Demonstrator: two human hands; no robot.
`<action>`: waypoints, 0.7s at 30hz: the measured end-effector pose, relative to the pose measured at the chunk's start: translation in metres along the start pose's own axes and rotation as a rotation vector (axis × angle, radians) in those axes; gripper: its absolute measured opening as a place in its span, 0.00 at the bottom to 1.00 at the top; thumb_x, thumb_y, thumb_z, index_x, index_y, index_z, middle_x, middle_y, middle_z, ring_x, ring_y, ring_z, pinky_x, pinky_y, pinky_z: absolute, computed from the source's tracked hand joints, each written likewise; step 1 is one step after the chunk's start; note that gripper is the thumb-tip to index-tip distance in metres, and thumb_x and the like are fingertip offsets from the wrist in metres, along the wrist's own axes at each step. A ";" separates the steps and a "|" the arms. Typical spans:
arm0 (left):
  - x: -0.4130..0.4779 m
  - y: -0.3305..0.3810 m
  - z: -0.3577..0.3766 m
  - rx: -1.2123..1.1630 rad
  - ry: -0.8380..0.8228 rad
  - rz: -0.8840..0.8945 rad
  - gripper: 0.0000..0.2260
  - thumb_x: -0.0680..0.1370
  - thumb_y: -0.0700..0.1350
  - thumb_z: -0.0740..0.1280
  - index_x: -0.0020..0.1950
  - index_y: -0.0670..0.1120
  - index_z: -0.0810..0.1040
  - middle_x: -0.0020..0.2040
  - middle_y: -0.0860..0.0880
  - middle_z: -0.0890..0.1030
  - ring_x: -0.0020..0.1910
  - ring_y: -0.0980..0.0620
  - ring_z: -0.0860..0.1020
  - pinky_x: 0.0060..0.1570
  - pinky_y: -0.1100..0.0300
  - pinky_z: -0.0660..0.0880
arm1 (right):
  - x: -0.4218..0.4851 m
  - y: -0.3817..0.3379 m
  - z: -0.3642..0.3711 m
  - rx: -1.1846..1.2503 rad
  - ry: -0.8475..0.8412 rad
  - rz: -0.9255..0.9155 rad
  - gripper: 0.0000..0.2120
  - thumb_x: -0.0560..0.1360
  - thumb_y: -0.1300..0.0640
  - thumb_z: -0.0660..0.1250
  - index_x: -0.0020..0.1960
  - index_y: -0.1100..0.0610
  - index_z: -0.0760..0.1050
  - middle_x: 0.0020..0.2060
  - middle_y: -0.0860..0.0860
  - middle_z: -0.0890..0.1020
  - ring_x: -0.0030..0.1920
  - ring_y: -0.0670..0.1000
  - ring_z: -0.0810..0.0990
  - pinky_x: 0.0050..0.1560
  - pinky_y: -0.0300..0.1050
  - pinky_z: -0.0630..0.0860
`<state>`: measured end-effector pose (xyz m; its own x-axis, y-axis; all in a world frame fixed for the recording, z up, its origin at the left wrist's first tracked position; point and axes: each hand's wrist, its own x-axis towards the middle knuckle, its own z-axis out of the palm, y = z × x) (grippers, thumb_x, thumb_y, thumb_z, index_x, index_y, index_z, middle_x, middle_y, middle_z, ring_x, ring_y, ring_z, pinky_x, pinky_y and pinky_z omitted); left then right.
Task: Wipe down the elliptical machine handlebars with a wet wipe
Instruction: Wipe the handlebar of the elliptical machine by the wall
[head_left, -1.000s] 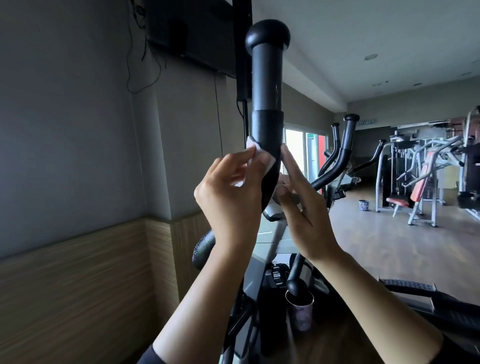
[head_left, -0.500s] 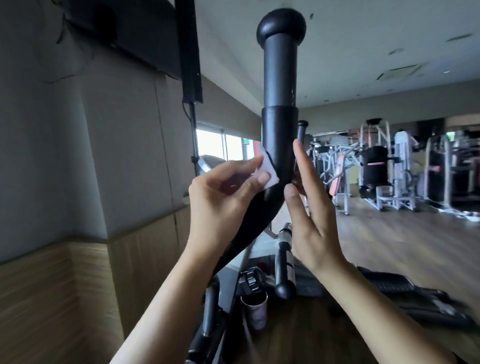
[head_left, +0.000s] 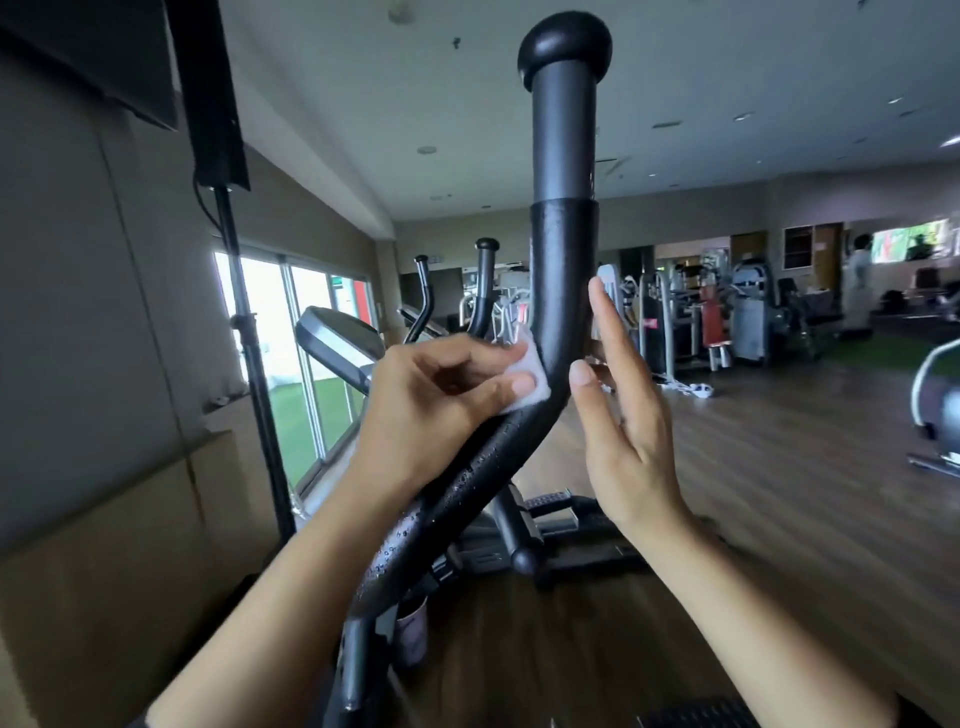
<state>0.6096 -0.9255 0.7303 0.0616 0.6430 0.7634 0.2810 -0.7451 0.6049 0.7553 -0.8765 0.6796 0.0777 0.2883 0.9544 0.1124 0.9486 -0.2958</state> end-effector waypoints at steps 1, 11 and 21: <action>-0.002 -0.001 -0.007 0.032 -0.046 -0.016 0.10 0.64 0.44 0.74 0.44 0.46 0.84 0.41 0.52 0.86 0.39 0.57 0.81 0.47 0.63 0.79 | -0.001 0.000 0.000 -0.013 -0.003 -0.006 0.24 0.81 0.63 0.56 0.75 0.52 0.57 0.73 0.40 0.60 0.75 0.43 0.58 0.74 0.40 0.57; 0.009 -0.007 0.004 -0.109 -0.008 0.043 0.08 0.67 0.39 0.76 0.45 0.46 0.82 0.38 0.50 0.84 0.37 0.58 0.81 0.43 0.64 0.78 | -0.007 -0.006 0.000 -0.110 0.005 0.008 0.24 0.81 0.61 0.56 0.75 0.53 0.57 0.74 0.44 0.62 0.75 0.43 0.58 0.73 0.37 0.56; 0.017 -0.019 -0.011 -0.029 -0.143 0.035 0.08 0.68 0.43 0.77 0.43 0.51 0.82 0.39 0.47 0.85 0.37 0.55 0.81 0.44 0.57 0.79 | -0.016 -0.018 0.008 -0.188 0.047 0.073 0.24 0.81 0.60 0.57 0.75 0.49 0.57 0.74 0.38 0.60 0.75 0.41 0.57 0.75 0.48 0.59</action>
<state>0.5946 -0.9019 0.7344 0.2074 0.6337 0.7453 0.2487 -0.7710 0.5863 0.7442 -0.8973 0.6699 0.1383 0.3451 0.9283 0.2877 0.8829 -0.3711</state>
